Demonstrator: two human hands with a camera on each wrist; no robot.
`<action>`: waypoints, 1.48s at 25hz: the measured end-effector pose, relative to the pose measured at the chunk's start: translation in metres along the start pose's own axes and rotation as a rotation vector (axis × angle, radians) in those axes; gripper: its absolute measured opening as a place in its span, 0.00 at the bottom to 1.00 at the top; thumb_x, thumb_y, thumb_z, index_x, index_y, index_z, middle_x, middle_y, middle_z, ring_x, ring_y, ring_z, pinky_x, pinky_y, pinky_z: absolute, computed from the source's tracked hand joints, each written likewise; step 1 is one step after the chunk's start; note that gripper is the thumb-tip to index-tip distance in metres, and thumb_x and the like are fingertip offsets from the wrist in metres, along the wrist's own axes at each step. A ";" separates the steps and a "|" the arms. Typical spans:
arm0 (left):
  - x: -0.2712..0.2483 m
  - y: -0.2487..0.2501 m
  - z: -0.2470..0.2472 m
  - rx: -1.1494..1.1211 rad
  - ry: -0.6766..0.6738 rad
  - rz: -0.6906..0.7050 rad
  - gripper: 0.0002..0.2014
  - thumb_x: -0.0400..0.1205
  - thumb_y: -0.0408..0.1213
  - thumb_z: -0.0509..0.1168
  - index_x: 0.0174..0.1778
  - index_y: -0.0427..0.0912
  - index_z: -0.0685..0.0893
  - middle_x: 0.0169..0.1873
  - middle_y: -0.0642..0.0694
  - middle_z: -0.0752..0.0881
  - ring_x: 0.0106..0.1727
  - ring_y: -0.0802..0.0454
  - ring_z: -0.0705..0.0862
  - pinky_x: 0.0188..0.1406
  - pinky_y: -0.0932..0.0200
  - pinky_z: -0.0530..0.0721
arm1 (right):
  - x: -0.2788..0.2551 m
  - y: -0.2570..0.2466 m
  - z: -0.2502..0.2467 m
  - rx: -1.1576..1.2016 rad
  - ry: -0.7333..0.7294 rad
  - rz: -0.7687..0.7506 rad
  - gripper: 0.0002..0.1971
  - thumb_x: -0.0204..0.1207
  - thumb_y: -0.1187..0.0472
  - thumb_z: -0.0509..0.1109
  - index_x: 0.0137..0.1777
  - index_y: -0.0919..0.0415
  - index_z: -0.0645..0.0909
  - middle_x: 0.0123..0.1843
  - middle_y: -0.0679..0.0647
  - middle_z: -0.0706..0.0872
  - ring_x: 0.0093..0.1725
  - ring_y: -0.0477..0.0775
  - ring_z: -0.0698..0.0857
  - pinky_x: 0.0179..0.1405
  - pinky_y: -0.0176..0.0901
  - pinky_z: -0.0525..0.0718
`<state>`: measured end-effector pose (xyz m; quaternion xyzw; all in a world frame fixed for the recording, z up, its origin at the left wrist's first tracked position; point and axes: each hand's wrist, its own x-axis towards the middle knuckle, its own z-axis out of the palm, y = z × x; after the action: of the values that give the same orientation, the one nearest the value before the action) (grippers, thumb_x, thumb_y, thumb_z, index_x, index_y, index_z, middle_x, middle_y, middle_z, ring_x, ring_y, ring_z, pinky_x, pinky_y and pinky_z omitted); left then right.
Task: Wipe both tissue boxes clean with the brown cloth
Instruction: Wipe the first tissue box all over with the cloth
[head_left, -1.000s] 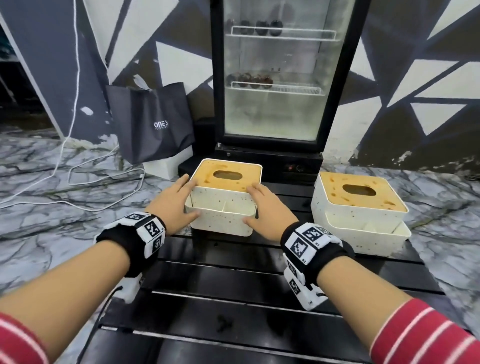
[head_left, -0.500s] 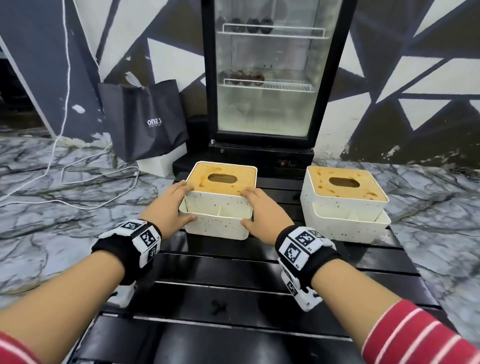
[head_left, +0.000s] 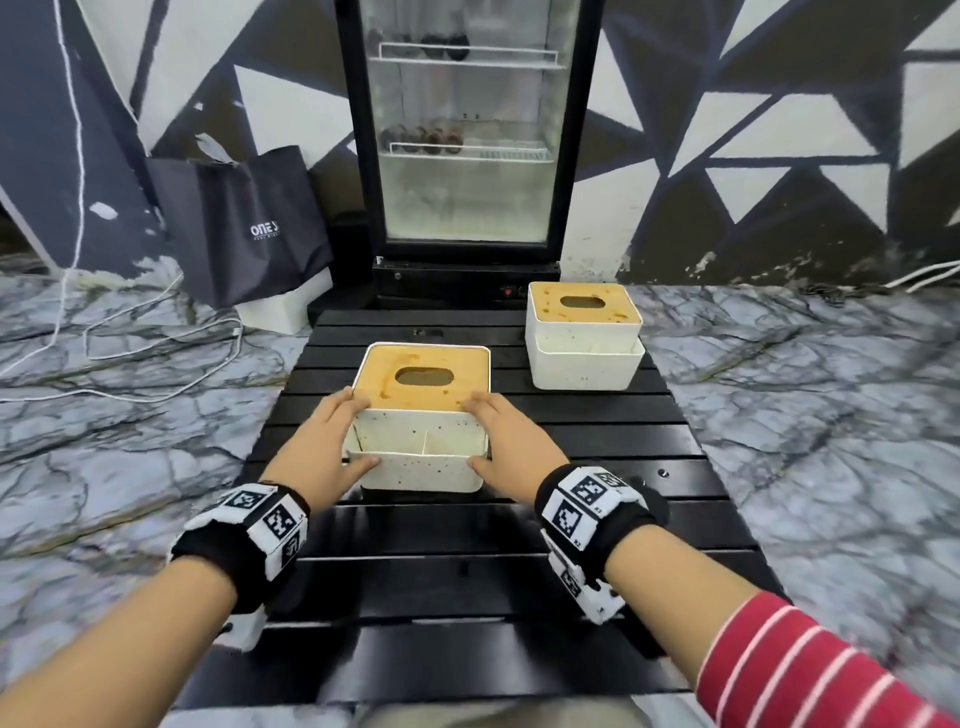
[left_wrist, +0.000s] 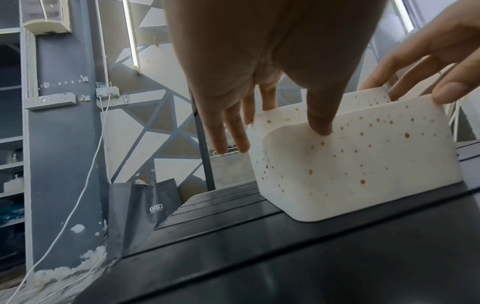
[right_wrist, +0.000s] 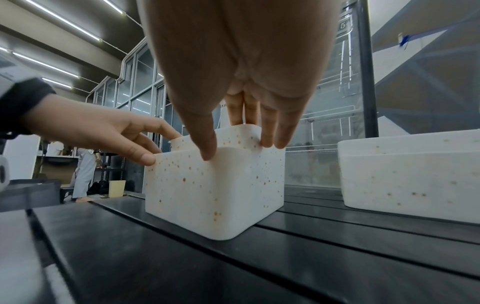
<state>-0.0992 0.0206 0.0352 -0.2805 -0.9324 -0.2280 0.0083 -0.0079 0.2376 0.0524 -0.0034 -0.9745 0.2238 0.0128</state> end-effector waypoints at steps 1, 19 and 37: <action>-0.012 0.007 0.002 0.002 0.002 0.016 0.35 0.75 0.41 0.73 0.76 0.41 0.67 0.78 0.43 0.63 0.78 0.47 0.67 0.77 0.56 0.63 | -0.013 0.001 -0.002 0.011 0.002 -0.002 0.32 0.74 0.62 0.68 0.77 0.56 0.60 0.80 0.49 0.57 0.73 0.55 0.70 0.70 0.48 0.72; -0.116 0.074 0.016 0.054 -0.037 0.109 0.34 0.73 0.49 0.74 0.74 0.46 0.71 0.73 0.50 0.69 0.72 0.52 0.73 0.68 0.55 0.76 | -0.156 0.022 -0.004 0.025 0.070 -0.036 0.32 0.73 0.55 0.70 0.76 0.50 0.62 0.79 0.44 0.60 0.74 0.46 0.68 0.66 0.35 0.68; -0.062 0.165 0.047 0.347 -0.182 0.186 0.44 0.68 0.74 0.37 0.80 0.60 0.55 0.69 0.52 0.73 0.71 0.49 0.70 0.72 0.50 0.63 | -0.168 0.086 0.005 0.029 -0.062 0.192 0.31 0.74 0.53 0.68 0.76 0.48 0.62 0.76 0.49 0.66 0.76 0.53 0.63 0.73 0.54 0.68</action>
<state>0.0457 0.1307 0.0538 -0.3791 -0.9246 -0.0362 -0.0067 0.1598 0.3112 0.0066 -0.0896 -0.9663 0.2380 -0.0387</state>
